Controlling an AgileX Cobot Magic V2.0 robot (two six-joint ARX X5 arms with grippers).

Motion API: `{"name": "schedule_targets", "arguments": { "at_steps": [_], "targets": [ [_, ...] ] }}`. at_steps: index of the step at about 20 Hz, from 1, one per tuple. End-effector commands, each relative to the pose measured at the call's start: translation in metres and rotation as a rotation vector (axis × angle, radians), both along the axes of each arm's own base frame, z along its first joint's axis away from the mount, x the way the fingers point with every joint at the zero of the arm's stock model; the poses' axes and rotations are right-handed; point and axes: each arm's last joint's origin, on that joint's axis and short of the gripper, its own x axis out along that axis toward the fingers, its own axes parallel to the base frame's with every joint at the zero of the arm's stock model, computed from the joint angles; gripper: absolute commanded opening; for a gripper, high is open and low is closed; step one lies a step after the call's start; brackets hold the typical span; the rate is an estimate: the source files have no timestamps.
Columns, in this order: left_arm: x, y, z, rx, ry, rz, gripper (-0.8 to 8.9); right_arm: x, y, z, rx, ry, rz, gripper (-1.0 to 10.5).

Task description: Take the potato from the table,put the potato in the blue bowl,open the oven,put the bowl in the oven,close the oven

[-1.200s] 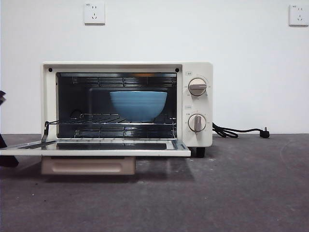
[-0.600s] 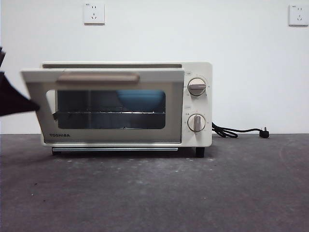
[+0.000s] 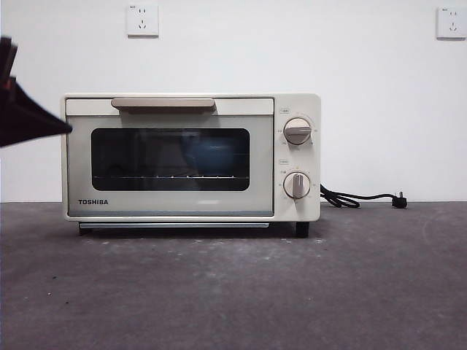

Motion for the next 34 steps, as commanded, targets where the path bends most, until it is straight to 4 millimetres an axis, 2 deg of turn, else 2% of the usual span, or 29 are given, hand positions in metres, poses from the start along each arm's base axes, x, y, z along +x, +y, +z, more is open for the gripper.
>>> {"name": "schedule_targets", "arguments": {
  "at_steps": [1, 8, 17, 22, 27, 34],
  "targets": [
    [-0.011, -0.008, 0.018, 0.030, -0.048, -0.013, -0.06, 0.000, 0.000, 0.000, 0.006, 0.007, -0.003, 2.2],
    [-0.055, -0.026, 0.059, 0.172, -0.104, 0.027, -0.06, 0.000, 0.000, 0.000, 0.004, 0.008, -0.002, 2.2],
    [-0.131, -0.039, 0.087, 0.448, -0.087, 0.118, -0.06, -0.002, 0.002, 0.000, 0.022, 0.020, 0.078, 2.2],
    [-0.168, -0.040, 0.111, 0.571, -0.073, 0.149, -0.07, -0.004, 0.004, 0.000, 0.054, 0.043, 0.159, 2.2],
    [-0.193, -0.038, 0.139, 0.616, -0.091, 0.153, -0.08, -0.004, 0.004, -0.002, 0.050, 0.074, 0.173, 2.2],
    [-0.204, -0.038, 0.157, 0.609, -0.105, 0.143, -0.08, -0.005, 0.004, -0.007, 0.015, 0.118, 0.176, 2.1]
  ]
}}
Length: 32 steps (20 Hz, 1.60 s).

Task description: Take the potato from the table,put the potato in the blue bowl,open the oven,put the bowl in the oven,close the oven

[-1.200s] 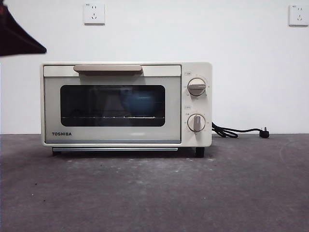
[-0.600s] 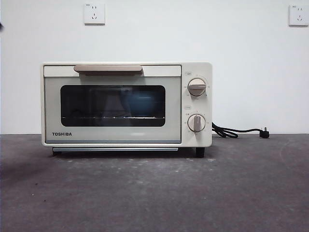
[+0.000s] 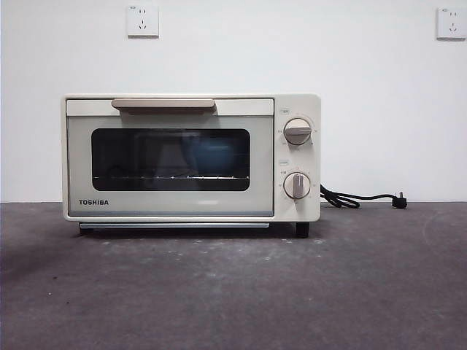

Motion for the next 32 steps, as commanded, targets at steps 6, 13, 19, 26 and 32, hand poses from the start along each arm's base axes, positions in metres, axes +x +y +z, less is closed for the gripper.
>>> {"name": "schedule_targets", "arguments": {
  "at_steps": [6, 13, 19, 26, 32],
  "targets": [
    [-0.0010, -0.0005, 0.0013, 0.007, 0.001, -0.018, -0.05, -0.0009, -0.0002, -0.0007, -0.023, -0.015, 0.031, -0.1],
    [-0.0018, -0.0005, -0.0001, 0.008, 0.019, -0.017, -0.05, -0.0008, -0.0002, -0.0003, -0.012, -0.009, 0.014, 0.0],
    [-0.0016, -0.0005, -0.0001, 0.008, 0.019, -0.017, -0.05, -0.0019, -0.0012, 0.0001, -0.011, -0.012, 0.013, 0.0],
    [-0.0015, -0.0003, -0.0001, 0.011, 0.018, -0.012, -0.04, -0.0035, -0.0023, 0.0007, -0.007, -0.017, 0.014, 0.0],
    [-0.0003, 0.0003, 0.0013, 0.090, -0.035, -0.030, -0.04, -0.0042, -0.0028, 0.0010, -0.006, -0.020, 0.013, 0.0]
  ]
}}
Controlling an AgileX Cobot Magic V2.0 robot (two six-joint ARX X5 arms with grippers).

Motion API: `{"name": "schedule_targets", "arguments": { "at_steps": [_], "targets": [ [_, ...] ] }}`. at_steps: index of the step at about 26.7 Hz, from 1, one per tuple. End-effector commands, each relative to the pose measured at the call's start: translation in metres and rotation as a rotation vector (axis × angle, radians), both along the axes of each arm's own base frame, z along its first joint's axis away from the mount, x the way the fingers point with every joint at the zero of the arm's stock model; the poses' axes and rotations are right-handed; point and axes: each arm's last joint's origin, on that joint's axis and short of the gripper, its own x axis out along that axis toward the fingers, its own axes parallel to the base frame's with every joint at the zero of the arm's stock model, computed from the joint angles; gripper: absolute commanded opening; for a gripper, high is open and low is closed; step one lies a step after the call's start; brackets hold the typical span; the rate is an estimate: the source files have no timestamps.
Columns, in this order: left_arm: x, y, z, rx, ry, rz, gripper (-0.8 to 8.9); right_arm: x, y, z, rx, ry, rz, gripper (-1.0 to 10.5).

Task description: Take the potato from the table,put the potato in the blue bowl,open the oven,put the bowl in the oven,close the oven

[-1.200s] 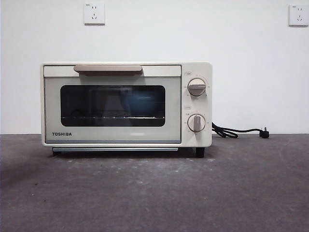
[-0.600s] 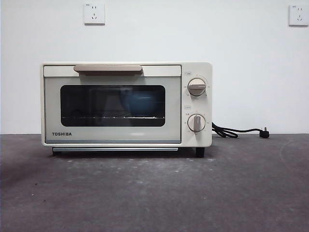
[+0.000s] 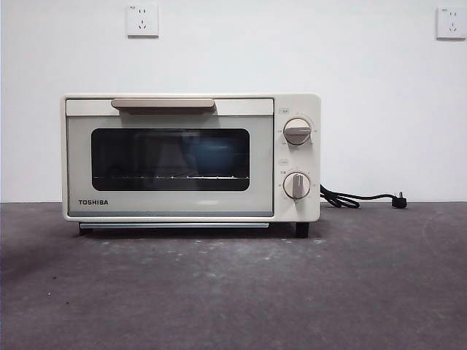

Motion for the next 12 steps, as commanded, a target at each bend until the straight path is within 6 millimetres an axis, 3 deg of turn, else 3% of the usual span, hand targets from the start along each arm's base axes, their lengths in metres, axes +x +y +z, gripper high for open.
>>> {"name": "schedule_targets", "arguments": {
  "at_steps": [1, 7, 12],
  "targets": [
    [0.002, 0.000, 0.003, 0.099, -0.083, -0.026, -0.04, -0.001, 0.000, 0.000, 0.005, -0.001, -0.003, 0.0],
    [0.003, 0.005, 0.014, 0.210, -0.415, 0.093, -0.04, -0.001, 0.000, 0.000, 0.005, -0.001, -0.002, 0.0],
    [0.003, 0.010, -0.014, 0.209, -0.663, 0.176, -0.04, -0.001, 0.000, 0.000, 0.005, -0.001, -0.003, 0.0]
  ]
}}
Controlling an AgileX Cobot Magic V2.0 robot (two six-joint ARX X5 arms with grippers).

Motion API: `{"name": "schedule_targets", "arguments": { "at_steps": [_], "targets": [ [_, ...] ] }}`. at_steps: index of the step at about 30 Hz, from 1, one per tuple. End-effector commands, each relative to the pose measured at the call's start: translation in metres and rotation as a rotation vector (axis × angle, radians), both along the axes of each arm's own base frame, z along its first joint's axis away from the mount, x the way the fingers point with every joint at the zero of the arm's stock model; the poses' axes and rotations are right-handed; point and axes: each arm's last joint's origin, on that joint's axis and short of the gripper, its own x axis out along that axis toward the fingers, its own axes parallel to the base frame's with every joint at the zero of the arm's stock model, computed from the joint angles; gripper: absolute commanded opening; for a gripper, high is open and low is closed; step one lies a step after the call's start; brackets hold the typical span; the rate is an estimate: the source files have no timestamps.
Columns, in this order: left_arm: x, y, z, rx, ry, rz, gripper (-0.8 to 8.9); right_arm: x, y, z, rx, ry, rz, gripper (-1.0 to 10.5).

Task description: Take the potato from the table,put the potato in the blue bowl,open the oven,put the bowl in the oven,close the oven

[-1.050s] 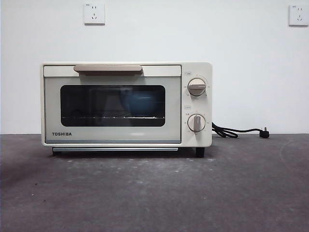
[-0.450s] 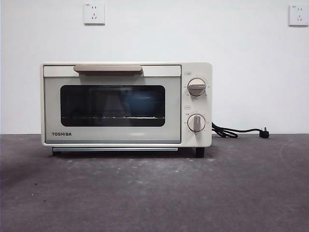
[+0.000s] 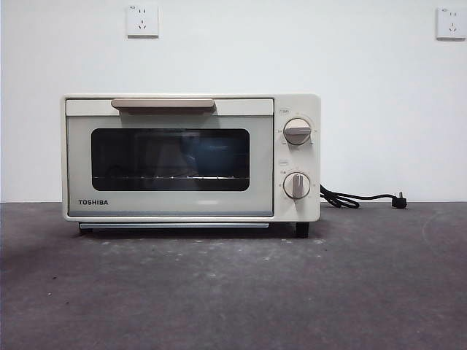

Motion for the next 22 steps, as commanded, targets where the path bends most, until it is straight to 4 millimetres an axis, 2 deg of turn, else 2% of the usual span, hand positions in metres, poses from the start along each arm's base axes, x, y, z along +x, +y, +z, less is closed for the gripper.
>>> {"name": "schedule_targets", "arguments": {
  "at_steps": [1, 10, 13, 17, 22],
  "targets": [
    [0.004, 0.003, -0.027, 0.022, -0.130, 0.058, -0.04, 0.000, 0.000, 0.000, 0.004, 0.000, -0.003, 0.0],
    [0.004, 0.006, -0.127, 0.019, -0.065, 0.133, -0.04, -0.002, -0.001, 0.001, 0.007, -0.004, -0.003, 0.0],
    [0.004, 0.006, -0.151, 0.013, -0.039, 0.141, -0.04, -0.002, -0.001, 0.001, 0.006, -0.004, -0.004, 0.0],
    [0.005, 0.006, -0.175, 0.014, -0.012, 0.142, -0.04, -0.002, -0.001, 0.001, 0.008, -0.006, -0.003, 0.0],
    [0.006, 0.006, -0.195, 0.011, 0.018, 0.140, -0.04, -0.003, -0.002, 0.001, 0.010, -0.009, -0.003, 0.0]
  ]
}}
